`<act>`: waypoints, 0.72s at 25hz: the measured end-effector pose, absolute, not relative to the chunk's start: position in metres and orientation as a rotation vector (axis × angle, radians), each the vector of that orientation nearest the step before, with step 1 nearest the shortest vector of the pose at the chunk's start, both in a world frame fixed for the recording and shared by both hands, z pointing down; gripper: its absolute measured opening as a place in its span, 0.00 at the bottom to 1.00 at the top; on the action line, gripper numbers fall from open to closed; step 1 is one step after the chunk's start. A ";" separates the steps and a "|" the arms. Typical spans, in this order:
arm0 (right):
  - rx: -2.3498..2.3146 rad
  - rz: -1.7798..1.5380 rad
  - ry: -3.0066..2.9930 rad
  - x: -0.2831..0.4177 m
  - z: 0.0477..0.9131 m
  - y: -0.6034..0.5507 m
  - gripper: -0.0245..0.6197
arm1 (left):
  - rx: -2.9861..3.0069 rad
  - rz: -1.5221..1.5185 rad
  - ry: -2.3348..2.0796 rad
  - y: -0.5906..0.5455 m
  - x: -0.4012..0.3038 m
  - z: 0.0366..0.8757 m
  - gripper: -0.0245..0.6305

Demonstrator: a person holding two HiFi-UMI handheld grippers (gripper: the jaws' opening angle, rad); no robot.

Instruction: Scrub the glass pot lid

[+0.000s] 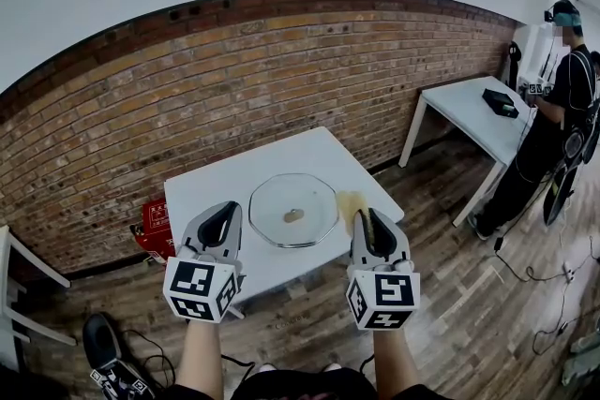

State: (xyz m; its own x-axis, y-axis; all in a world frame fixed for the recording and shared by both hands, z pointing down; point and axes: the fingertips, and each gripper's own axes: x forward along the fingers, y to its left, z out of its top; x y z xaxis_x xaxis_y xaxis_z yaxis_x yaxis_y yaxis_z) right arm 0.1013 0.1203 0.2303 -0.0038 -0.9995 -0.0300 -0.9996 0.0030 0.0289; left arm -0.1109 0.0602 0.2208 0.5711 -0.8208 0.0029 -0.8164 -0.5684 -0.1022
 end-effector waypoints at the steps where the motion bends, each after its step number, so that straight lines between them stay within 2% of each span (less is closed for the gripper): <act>1: -2.205 0.064 2.233 0.104 0.231 0.121 0.13 | -2.703 -0.081 1.417 0.062 -0.107 0.221 0.06; 18: -2.039 0.038 2.359 0.146 0.241 0.118 0.13 | -2.616 -0.128 1.551 0.084 -0.056 0.231 0.06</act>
State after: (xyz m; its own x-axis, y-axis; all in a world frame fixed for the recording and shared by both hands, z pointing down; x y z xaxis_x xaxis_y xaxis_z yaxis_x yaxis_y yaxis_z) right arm 0.1465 0.1184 0.2408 -0.1447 -0.9889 -0.0336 -0.9895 0.1447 0.0031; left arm -0.0564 0.0840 0.2309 0.4786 -0.8777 0.0225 -0.8695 -0.4774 -0.1264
